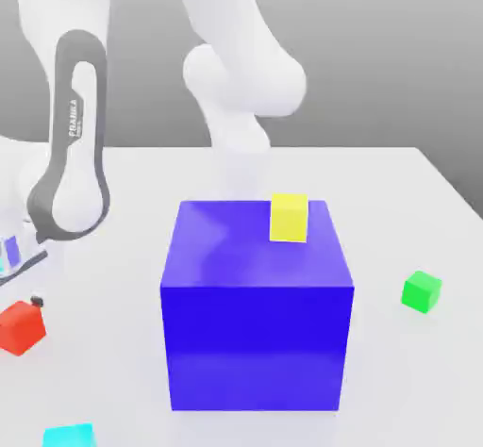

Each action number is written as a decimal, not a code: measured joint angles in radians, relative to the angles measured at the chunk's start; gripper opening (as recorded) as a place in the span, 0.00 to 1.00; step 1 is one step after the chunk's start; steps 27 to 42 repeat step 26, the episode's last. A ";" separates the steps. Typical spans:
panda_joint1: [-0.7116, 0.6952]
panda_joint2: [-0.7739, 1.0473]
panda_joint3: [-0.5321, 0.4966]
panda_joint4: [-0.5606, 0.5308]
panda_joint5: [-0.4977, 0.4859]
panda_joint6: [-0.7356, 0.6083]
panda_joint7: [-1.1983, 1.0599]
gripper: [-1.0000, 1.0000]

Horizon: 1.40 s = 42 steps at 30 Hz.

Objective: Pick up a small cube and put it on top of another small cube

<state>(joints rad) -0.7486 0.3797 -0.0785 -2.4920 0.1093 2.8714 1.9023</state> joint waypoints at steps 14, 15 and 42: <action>0.145 -0.124 0.060 0.122 -0.098 -0.254 0.084 0.00; 0.173 -0.115 0.080 0.157 -0.108 -0.280 0.095 0.00; 0.314 0.040 0.154 0.322 -0.167 -0.281 0.153 1.00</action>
